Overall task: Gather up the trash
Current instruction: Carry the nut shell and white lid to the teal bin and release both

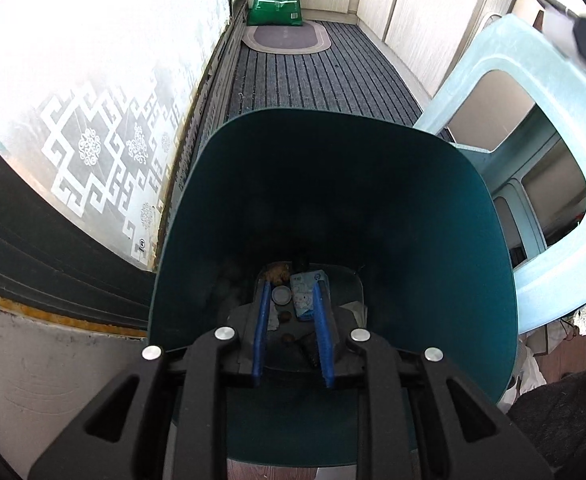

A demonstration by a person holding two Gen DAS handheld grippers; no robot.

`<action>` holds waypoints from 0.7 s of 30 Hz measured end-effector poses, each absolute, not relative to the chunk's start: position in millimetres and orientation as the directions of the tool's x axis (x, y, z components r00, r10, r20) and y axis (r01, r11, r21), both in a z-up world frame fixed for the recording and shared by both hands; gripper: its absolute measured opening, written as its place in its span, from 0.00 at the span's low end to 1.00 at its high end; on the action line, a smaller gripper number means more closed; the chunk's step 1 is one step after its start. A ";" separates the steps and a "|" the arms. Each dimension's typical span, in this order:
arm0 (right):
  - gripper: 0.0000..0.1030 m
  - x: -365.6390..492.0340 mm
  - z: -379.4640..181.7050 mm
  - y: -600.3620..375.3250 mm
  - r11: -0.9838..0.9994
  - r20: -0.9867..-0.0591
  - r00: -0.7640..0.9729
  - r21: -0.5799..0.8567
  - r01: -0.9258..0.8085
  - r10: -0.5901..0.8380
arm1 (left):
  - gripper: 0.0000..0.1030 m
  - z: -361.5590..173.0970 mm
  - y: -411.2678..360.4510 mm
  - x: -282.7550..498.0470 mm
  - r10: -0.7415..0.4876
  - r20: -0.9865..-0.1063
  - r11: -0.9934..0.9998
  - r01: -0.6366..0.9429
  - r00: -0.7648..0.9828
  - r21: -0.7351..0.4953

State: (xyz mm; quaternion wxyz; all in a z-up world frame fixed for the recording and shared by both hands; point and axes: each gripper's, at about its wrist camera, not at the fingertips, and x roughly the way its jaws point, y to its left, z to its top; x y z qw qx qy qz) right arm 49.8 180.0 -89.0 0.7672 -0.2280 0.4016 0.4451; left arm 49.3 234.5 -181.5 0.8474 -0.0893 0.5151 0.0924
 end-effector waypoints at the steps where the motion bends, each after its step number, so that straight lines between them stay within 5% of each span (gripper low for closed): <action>1: 0.39 49.3 -92.6 182.4 0.497 -0.824 0.277 0.006 -0.868 0.494 | 0.23 -179.5 235.7 49.1 0.066 -0.885 0.966 -0.251 0.461 -0.059; 21: 0.38 43.1 -170.0 203.8 0.465 -0.914 0.170 0.023 -0.885 0.369 | 0.17 -101.4 243.3 30.2 0.088 -0.713 0.943 -0.288 0.696 -0.165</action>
